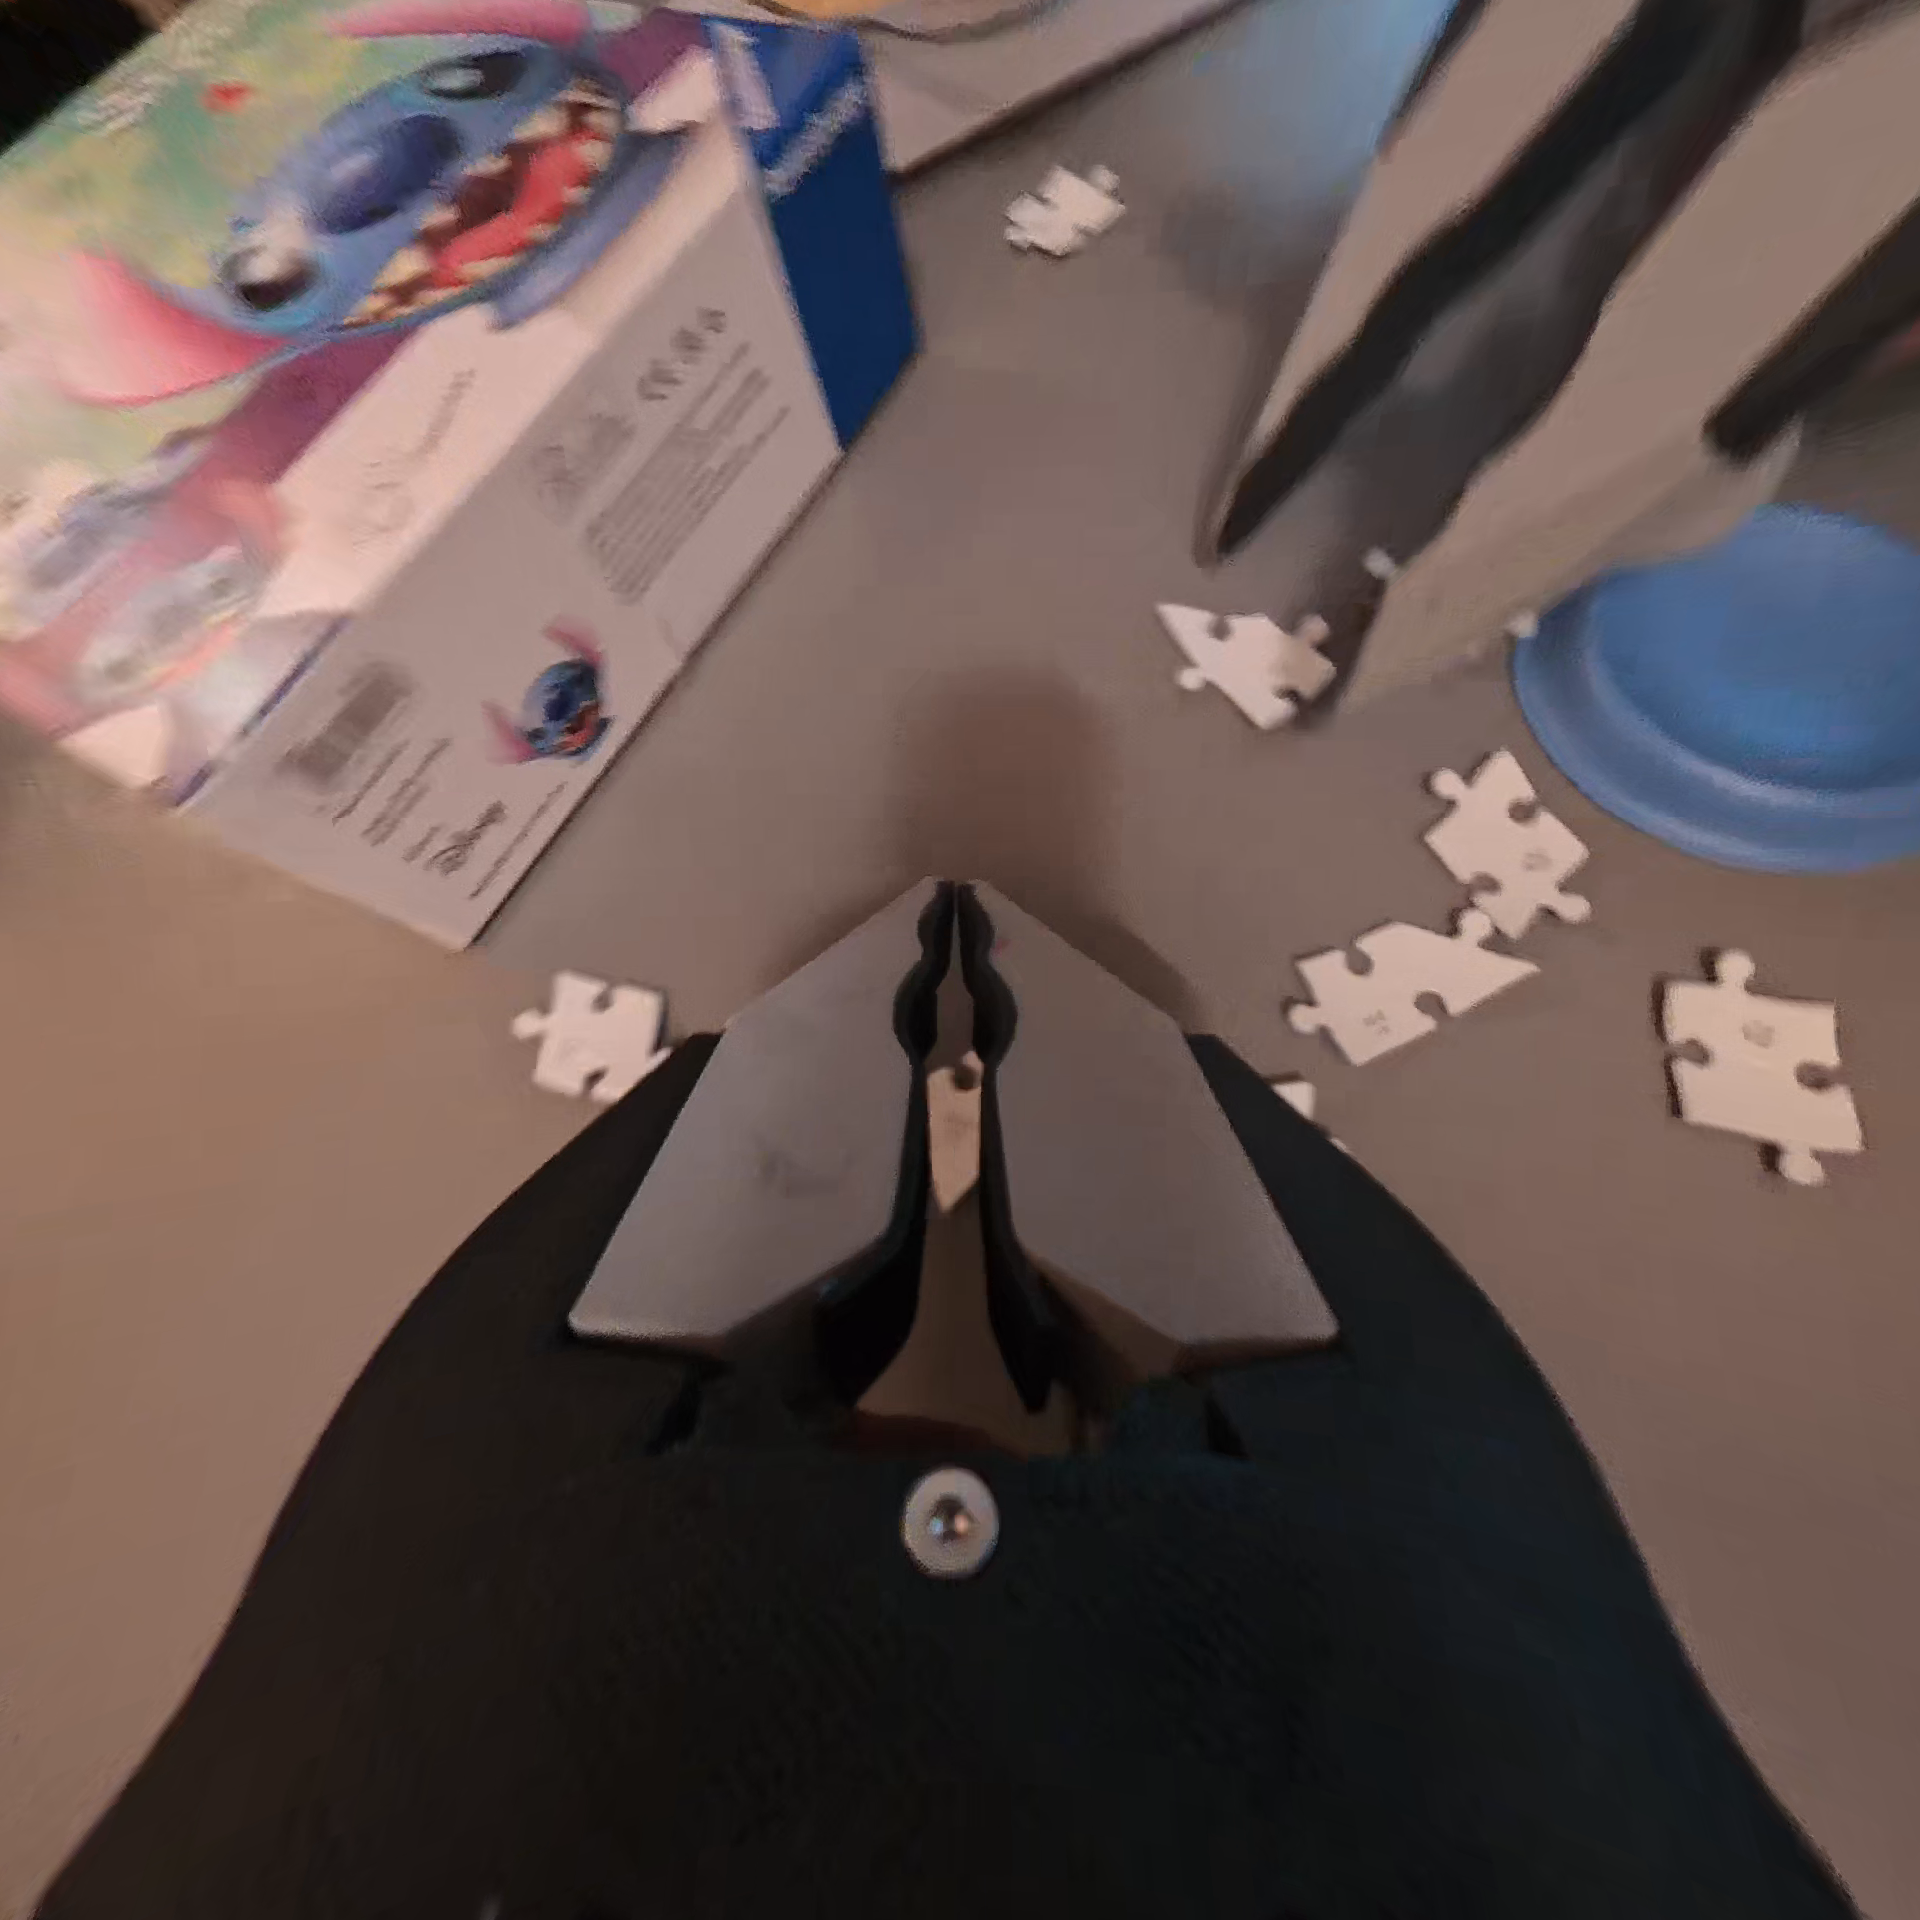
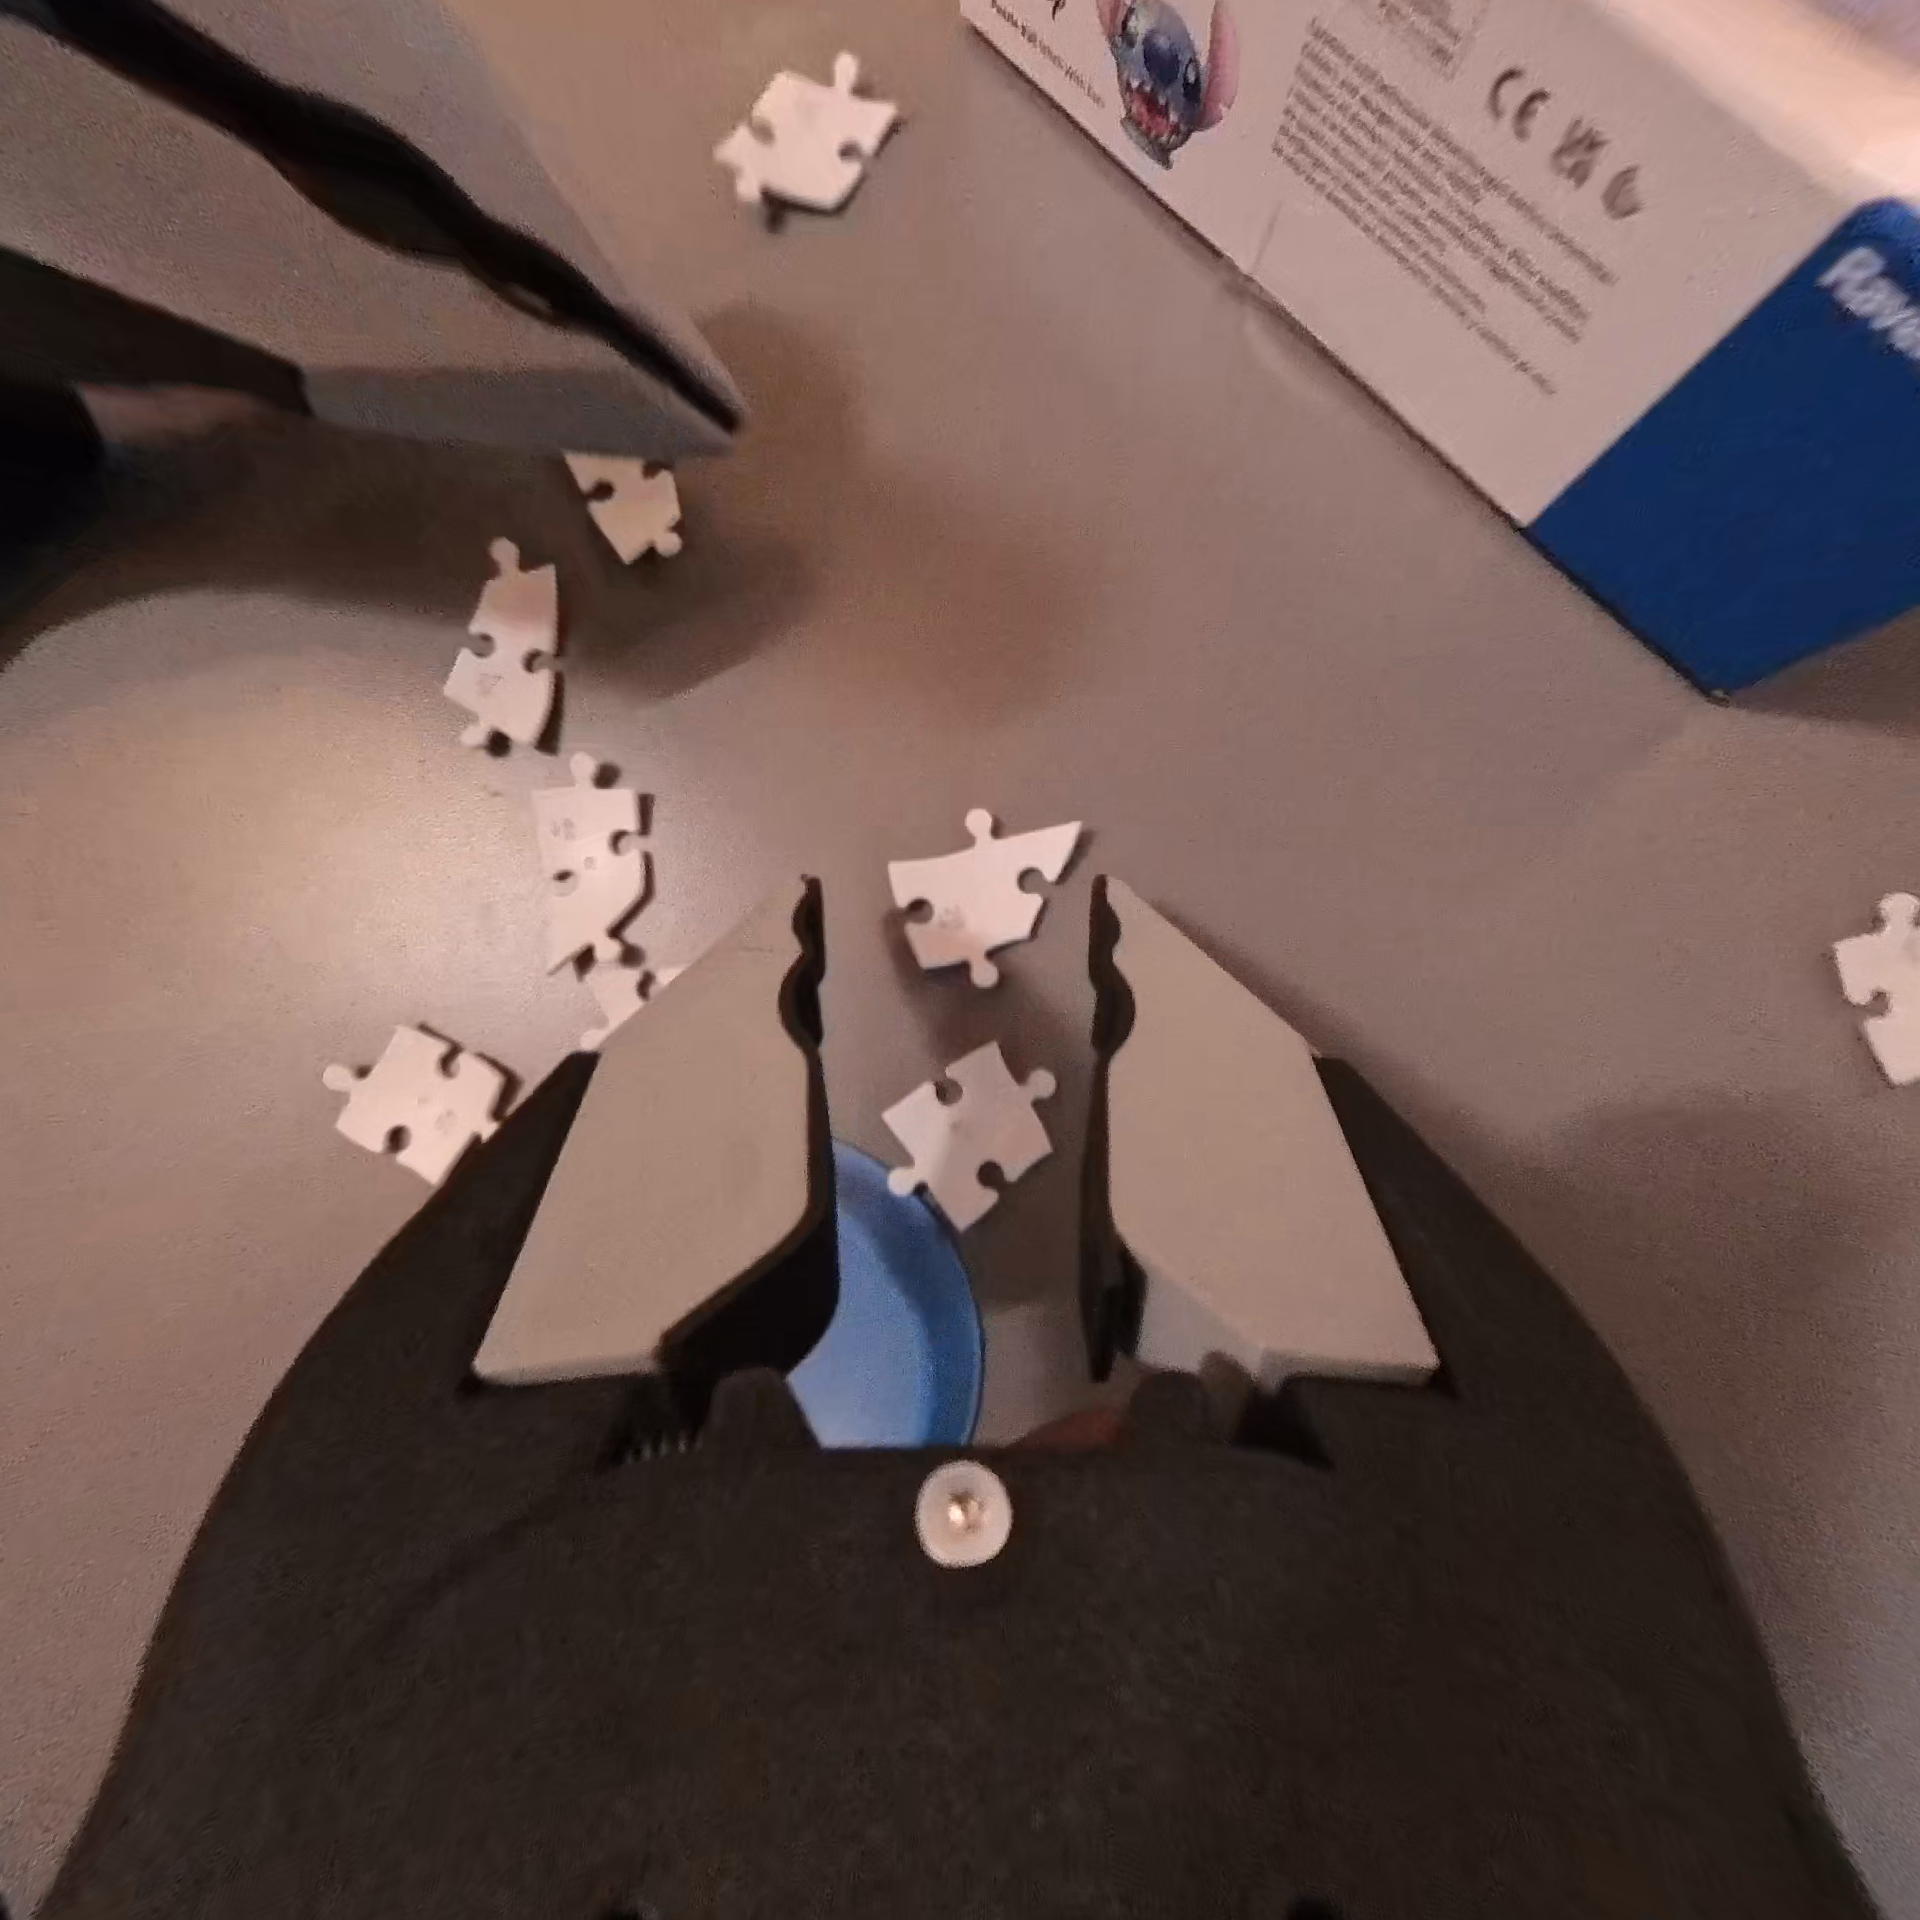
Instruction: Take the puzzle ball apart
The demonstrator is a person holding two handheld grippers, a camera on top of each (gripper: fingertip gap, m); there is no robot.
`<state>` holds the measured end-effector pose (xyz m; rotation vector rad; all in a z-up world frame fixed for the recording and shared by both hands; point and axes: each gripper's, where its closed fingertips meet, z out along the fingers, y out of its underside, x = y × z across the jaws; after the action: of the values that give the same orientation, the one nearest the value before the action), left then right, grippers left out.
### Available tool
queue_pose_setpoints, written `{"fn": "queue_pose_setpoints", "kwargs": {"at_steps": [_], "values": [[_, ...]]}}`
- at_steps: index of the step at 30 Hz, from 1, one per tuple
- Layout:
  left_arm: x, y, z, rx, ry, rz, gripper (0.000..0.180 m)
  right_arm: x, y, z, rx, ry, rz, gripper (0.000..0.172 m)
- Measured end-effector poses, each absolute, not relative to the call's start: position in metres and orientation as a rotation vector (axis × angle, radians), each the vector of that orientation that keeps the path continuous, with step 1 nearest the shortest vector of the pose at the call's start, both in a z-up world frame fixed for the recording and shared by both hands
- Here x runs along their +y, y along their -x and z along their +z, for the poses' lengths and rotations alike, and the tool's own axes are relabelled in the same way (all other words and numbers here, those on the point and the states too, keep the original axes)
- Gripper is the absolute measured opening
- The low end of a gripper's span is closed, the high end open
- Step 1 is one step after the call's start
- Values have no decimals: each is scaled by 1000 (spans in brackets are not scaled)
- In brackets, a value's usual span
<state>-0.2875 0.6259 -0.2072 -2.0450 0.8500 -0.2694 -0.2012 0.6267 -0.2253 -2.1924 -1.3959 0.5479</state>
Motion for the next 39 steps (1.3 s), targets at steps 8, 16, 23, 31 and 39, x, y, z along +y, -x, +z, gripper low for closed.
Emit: {"fn": "queue_pose_setpoints", "kwargs": {"at_steps": [8, 16, 23, 31, 39], "values": [[656, 399, -182, 300, 2082, -83, 15, 640, 192, -226, -1435, 2152, 353, 32], [659, 397, -198, 269, 2130, -226, 52, 656, -18, -46, -834, 1913, -190, 32], [672, 363, -231, 445, 2262, -145, 49, 650, -184, -59, -477, 2203, -356, 65], [670, 345, -234, 511, 2270, -240, 15, 614, -11, -89, -875, 2023, 172, 54], [639, 285, -186, 947, 1818, -95, 14, 601, 132, -150, -1159, 1985, 600, 51]]}}
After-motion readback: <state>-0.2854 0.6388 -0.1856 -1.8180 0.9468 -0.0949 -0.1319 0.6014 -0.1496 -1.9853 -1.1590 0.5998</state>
